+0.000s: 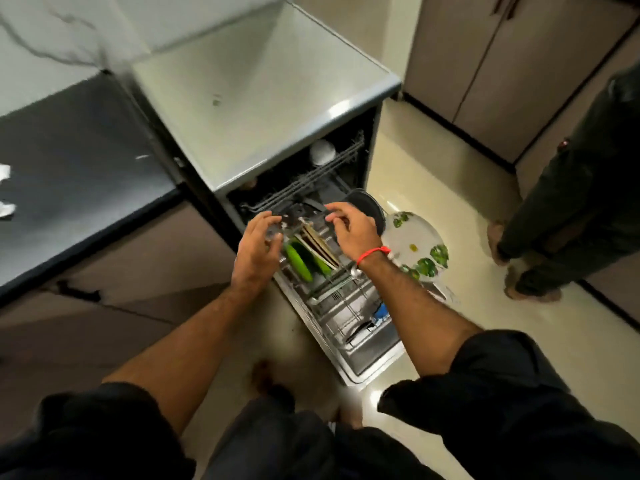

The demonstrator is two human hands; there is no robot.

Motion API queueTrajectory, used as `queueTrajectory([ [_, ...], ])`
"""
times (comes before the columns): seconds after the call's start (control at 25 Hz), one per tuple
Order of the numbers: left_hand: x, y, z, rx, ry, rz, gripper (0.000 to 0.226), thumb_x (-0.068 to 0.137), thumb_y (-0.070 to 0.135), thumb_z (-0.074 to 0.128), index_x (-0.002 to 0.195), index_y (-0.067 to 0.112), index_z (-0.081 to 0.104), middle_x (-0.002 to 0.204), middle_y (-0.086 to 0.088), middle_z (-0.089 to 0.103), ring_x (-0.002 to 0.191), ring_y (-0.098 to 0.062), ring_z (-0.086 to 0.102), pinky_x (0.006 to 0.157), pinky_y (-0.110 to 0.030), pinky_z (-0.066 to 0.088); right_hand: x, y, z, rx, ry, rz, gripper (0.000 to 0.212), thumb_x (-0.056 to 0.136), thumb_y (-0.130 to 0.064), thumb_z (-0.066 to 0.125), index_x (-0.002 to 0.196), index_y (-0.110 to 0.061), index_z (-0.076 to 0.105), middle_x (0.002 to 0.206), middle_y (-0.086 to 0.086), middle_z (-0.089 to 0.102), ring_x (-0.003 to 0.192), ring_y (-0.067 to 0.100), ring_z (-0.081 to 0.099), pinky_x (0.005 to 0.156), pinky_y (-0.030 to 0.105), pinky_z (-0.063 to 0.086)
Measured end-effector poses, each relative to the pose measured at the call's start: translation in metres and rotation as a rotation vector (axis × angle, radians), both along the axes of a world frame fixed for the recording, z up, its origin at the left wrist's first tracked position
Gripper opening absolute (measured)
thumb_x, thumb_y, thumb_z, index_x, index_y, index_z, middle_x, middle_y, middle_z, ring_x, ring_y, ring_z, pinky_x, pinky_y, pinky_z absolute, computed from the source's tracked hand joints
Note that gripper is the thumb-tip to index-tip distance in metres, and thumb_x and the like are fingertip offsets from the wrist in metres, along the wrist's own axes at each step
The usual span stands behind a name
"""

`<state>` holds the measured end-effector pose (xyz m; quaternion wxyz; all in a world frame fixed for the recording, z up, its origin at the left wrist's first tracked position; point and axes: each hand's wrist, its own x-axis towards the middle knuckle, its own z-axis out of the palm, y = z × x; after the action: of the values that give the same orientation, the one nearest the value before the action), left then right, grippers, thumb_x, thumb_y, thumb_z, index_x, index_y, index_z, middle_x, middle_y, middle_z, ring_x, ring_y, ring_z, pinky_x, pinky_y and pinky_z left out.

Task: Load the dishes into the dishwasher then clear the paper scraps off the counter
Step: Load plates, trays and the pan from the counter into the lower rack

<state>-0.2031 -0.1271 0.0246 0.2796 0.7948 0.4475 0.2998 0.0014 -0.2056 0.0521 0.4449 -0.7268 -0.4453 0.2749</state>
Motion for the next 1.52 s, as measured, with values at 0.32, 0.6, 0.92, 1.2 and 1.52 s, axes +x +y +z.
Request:
queueTrajectory([
  [0.32, -0.190, -0.001, 0.064, 0.071, -0.029, 0.386, 0.033, 0.092, 0.002, 0.063, 0.124, 0.012, 0.066, 0.140, -0.009, 0.054, 0.086, -0.017, 0.065, 0.084, -0.028, 0.055, -0.163, 0.085, 0.067, 0.097, -0.060, 0.404, 0.036, 0.087, 0.003, 0.051, 0.116, -0.012, 0.067, 0.094, 0.005, 0.075, 0.079, 0.003, 0.064, 0.080, 0.012, 0.048],
  [0.6, -0.385, -0.016, 0.076, 0.097, -0.096, 0.729, 0.032, 0.094, 0.004, 0.063, 0.124, 0.013, 0.066, 0.140, -0.004, 0.053, 0.073, -0.008, 0.061, 0.086, -0.028, 0.054, -0.348, 0.132, 0.089, 0.140, -0.038, 0.651, 0.034, 0.089, 0.002, 0.050, 0.114, -0.013, 0.067, 0.092, 0.001, 0.073, 0.087, 0.010, 0.068, 0.086, 0.022, 0.051],
  [0.92, -0.601, -0.061, 0.070, 0.074, -0.093, 1.109, 0.029, 0.091, 0.005, 0.062, 0.120, 0.010, 0.066, 0.133, -0.010, 0.056, 0.112, -0.023, 0.061, 0.099, -0.044, 0.053, -0.573, 0.159, 0.099, 0.135, -0.029, 0.907, 0.034, 0.090, 0.002, 0.053, 0.115, -0.016, 0.067, 0.092, 0.001, 0.073, 0.071, -0.004, 0.063, 0.081, 0.015, 0.051],
  [1.2, -0.705, -0.092, 0.068, -0.013, -0.145, 1.368, 0.031, 0.090, 0.007, 0.065, 0.121, 0.012, 0.065, 0.128, -0.007, 0.056, 0.111, -0.028, 0.061, 0.103, -0.044, 0.050, -0.711, 0.161, 0.093, 0.098, 0.013, 1.090, 0.033, 0.091, 0.000, 0.053, 0.114, -0.019, 0.067, 0.094, 0.003, 0.073, 0.081, 0.007, 0.068, 0.083, 0.024, 0.053],
  [1.52, -0.741, -0.053, 0.065, -0.221, -0.259, 1.587, 0.041, 0.095, 0.016, 0.063, 0.134, 0.007, 0.058, 0.134, -0.012, 0.056, 0.101, -0.022, 0.065, 0.094, -0.025, 0.043, -0.772, 0.209, 0.070, -0.020, 0.046, 1.072, 0.034, 0.091, 0.000, 0.052, 0.117, -0.015, 0.067, 0.100, 0.002, 0.071, 0.091, 0.013, 0.066, 0.088, 0.028, 0.054],
])
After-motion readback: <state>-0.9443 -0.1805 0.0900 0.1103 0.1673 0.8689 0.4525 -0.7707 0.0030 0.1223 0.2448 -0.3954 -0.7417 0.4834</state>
